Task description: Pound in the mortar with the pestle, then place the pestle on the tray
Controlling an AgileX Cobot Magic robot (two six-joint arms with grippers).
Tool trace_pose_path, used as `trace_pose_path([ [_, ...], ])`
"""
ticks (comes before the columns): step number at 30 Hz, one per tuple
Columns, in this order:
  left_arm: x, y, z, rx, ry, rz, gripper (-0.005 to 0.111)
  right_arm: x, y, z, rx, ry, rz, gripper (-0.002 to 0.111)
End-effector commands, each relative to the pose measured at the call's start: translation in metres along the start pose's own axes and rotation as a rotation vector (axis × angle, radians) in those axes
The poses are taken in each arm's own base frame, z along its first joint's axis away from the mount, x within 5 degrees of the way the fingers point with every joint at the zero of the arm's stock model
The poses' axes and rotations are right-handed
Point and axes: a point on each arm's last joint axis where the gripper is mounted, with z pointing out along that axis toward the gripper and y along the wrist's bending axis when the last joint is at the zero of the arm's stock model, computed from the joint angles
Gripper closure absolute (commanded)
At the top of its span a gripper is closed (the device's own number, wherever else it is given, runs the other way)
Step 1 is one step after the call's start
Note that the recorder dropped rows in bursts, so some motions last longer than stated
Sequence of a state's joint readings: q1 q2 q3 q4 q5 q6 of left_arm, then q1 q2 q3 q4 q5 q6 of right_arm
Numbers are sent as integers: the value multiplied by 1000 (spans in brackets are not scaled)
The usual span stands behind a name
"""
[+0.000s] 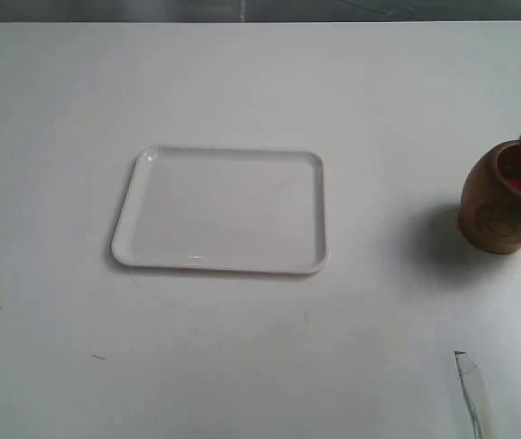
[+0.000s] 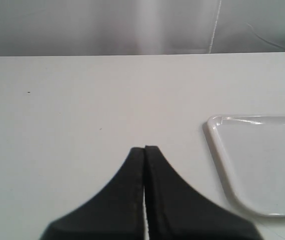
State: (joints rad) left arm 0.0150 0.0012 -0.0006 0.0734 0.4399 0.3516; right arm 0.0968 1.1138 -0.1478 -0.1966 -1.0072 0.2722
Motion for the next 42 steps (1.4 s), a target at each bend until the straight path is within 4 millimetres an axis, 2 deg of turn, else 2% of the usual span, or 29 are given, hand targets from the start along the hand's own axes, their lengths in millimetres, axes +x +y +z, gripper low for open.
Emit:
trace_pose_path([
  [1, 0, -1, 0, 8, -7, -12, 107, 5, -1, -32, 45, -76, -42, 108],
  [11, 0, -1, 0, 8, -7, -12, 107, 11, -10, -28, 132, -59, -111, 108],
  [17, 0, -1, 0, 8, -7, -12, 107, 22, -15, -6, 128, -13, -115, 108],
  [22, 0, -1, 0, 8, -7, -12, 107, 47, -19, 7, 112, 124, -110, 108],
  [29, 0, -1, 0, 8, -7, -12, 107, 47, -21, 30, 88, 113, -134, 108],
  [34, 0, -1, 0, 8, -7, -12, 107, 49, -22, 30, 98, 121, -132, 108],
  [42, 0, -1, 0, 8, -7, -12, 107, 96, -24, 20, 80, 353, -66, 108],
])
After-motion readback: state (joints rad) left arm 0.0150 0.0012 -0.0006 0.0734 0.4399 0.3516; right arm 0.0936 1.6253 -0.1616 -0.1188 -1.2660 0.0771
